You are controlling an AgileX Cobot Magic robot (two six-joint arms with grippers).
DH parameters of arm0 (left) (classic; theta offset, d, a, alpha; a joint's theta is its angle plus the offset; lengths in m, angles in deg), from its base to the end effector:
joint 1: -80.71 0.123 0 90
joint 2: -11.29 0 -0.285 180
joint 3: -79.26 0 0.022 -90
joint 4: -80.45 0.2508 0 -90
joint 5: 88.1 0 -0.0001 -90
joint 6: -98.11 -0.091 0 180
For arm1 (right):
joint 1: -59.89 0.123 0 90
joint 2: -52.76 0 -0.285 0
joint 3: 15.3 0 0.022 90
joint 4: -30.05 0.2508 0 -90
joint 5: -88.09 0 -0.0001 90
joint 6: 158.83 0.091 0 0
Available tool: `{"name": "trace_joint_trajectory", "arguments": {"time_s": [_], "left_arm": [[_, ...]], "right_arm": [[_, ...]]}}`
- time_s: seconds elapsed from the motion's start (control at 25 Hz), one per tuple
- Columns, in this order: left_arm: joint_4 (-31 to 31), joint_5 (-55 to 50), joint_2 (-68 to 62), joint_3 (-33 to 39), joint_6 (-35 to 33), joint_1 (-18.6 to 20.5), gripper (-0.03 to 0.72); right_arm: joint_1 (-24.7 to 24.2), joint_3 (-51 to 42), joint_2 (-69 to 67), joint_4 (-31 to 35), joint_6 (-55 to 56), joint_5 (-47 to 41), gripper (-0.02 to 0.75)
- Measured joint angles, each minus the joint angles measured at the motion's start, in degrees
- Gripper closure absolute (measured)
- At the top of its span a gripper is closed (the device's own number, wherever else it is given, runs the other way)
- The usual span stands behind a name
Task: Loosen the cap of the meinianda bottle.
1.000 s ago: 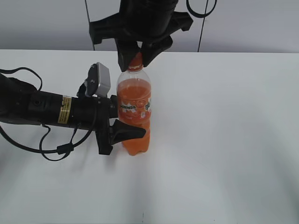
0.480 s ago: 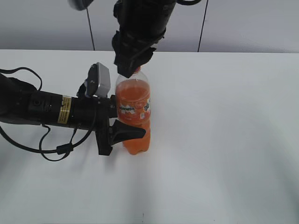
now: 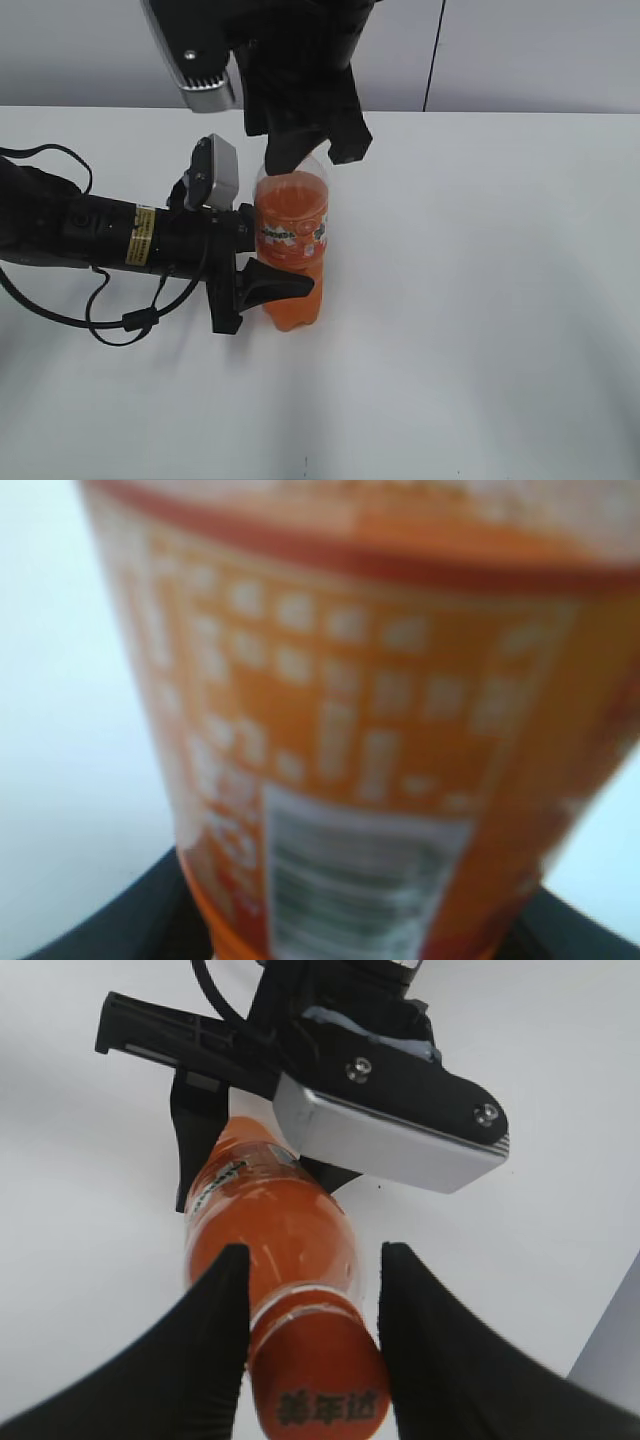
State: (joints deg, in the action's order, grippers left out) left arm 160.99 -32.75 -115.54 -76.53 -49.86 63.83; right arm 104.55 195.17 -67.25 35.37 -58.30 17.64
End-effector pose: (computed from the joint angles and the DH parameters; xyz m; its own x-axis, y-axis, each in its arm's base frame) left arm 0.3110 -0.1715 0.1029 -0.0685 0.4265 -0.9019 0.9876 0.1568 -0.0008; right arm 0.2961 0.3038 0.3086 0.5625 -0.8125 -0.1534 -0.8065 -0.4983 -0.3181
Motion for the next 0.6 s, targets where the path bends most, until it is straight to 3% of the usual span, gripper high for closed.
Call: {"name": "trace_joint_trajectory", "arguments": {"time_s": [0.28,0.6], "left_arm": [[-0.2,-0.1,0.0,0.0,0.3,0.0,0.306],[-0.2,-0.1,0.0,0.0,0.8,0.0,0.306]], "right_arm": [[0.1,0.0,0.0,0.0,-1.7,0.1,0.452],[0.1,0.0,0.7,7.1,-1.7,0.8,0.477]]}}
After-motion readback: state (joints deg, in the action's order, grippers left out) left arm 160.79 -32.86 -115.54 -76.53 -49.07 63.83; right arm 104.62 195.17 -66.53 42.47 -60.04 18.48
